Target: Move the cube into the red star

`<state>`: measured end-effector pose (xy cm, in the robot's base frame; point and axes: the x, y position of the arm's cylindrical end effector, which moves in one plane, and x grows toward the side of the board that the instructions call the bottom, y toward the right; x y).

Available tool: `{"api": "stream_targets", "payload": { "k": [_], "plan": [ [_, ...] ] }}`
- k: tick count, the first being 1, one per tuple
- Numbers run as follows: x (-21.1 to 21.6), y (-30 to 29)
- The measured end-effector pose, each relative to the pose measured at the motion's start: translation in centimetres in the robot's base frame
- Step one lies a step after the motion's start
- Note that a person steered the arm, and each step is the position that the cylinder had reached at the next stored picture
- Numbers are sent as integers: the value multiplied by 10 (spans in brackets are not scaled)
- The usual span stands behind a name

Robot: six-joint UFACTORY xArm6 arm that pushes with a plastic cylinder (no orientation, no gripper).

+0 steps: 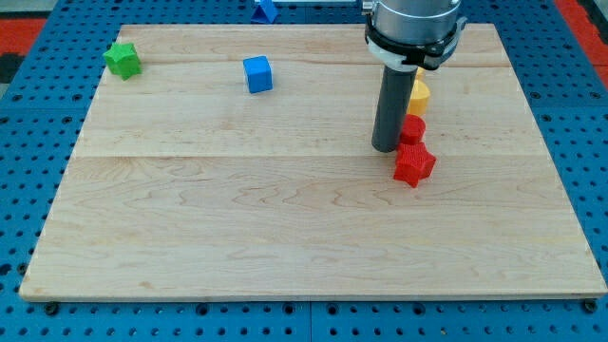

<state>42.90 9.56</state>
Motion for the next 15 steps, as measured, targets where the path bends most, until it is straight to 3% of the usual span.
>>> {"api": "stream_targets", "payload": {
  "k": [2,3,5,7,11,13,14,15],
  "plan": [
    [0,5],
    [-11,-52],
    [-127,-101],
    [-157,-184],
    [5,-203],
    [18,-285],
    [55,-241],
    [47,-203]
  ]
}}
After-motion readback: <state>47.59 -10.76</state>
